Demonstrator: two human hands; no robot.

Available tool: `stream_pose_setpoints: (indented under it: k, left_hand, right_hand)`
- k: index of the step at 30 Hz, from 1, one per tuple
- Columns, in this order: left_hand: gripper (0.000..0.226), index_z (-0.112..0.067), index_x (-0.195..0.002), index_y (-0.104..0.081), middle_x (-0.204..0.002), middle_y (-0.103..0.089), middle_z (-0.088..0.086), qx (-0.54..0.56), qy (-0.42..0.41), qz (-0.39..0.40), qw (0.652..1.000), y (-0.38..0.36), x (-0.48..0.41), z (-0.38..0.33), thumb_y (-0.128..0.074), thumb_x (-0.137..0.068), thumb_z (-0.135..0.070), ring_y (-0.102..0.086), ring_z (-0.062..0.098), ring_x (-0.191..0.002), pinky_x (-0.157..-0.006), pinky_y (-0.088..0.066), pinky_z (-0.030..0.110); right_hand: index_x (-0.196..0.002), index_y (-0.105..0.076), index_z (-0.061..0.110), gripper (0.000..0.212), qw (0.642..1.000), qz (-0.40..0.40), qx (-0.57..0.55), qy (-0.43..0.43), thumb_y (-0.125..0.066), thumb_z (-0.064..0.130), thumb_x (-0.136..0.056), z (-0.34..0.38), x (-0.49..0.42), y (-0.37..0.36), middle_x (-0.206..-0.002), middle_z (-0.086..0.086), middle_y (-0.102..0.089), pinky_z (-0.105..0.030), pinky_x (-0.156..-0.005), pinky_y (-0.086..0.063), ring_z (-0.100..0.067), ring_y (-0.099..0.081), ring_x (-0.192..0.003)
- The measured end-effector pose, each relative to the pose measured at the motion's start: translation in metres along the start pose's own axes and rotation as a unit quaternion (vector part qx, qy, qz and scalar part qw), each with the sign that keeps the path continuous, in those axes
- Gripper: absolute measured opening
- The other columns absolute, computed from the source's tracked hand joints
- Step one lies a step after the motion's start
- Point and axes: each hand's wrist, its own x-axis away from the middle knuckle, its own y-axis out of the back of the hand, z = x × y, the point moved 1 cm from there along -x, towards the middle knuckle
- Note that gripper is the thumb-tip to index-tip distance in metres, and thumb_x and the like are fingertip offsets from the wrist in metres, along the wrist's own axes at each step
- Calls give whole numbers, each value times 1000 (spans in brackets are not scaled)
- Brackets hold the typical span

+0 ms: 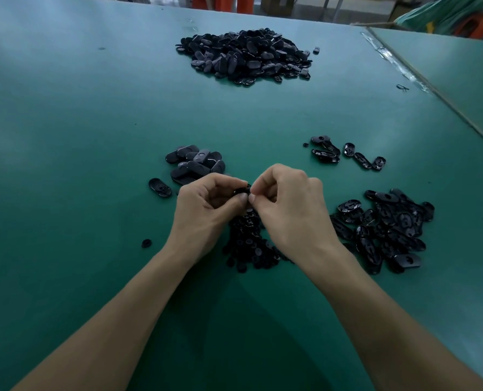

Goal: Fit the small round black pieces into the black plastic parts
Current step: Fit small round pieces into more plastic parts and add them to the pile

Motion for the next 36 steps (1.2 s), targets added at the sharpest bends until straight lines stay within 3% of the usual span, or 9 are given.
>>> stream_pose_setpoints:
  k: [3, 8, 12, 17, 21, 26, 36]
  left_hand:
    - [14, -11, -94, -69, -87, -77, 0, 3, -4, 2, 1000, 0, 0, -2, -75, -83, -5, -72, 10, -79, -75, -57, 22]
    - [20, -12, -94, -68, -86, -77, -1, 2, -7, 7, 1000, -1, 1, -5, -73, -77, -21, -72, 12, -81, -75, -58, 24]
    - [13, -12, -94, -68, -83, -76, -2, 4, 0, 3, 1000, -3, 0, -2, -74, -84, -6, -70, 9, -76, -71, -57, 20]
    - [21, -15, -94, -67, -81, -76, -5, 24, 18, -3, 1000, -1, -1, 0, -68, -88, 5, -70, 5, -74, -68, -56, 17]
    - [18, -13, -95, -68, -80, -77, 0, 45, 27, -2, 999, -1, -2, 2, -69, -88, 3, -71, 8, -71, -66, -57, 18]
    - [19, -13, -94, -71, -80, -77, 2, 62, 37, -5, 997, -1, -2, 2, -71, -84, 3, -72, 10, -68, -66, -56, 18]
    - [24, -13, -97, -71, -80, -78, 0, 37, 41, 10, 998, -2, -1, 0, -71, -83, 7, -73, 10, -71, -68, -58, 19]
  right_hand:
    - [-86, -66, 27, 13, 1000, 10, 18, 11, -63, 16, -93, 3, 1, -2, -87, -3, -66, -39, -77, -56, -22, -64, -84]
    - [-88, -70, 27, 15, 999, 15, 18, 30, -63, 14, -93, 3, 2, 1, -88, -4, -68, -40, -77, -57, -23, -66, -85]
    - [-91, -73, 23, 12, 999, -1, 7, 48, -69, 12, -89, -1, 2, 3, -85, 3, -70, -34, -79, -57, -14, -66, -84]
    - [-110, -74, 19, 25, 998, 41, -39, 31, -74, 13, -86, -12, -5, 6, -93, 6, -73, -6, -78, -48, 3, -67, -81]
    - [-102, -77, 18, 18, 991, 60, -116, 5, -75, 10, -85, -20, -8, 5, -86, 8, -75, -18, -83, -55, 2, -70, -80]
    - [-98, -77, 18, 16, 990, 71, -120, -4, -76, 10, -83, -23, -13, 6, -83, 7, -76, -28, -85, -59, -1, -72, -78]
    - [-87, -77, 21, 11, 995, 56, -83, 4, -73, 12, -82, -23, -13, 7, -68, 16, -72, -7, -66, -50, 8, -67, -67]
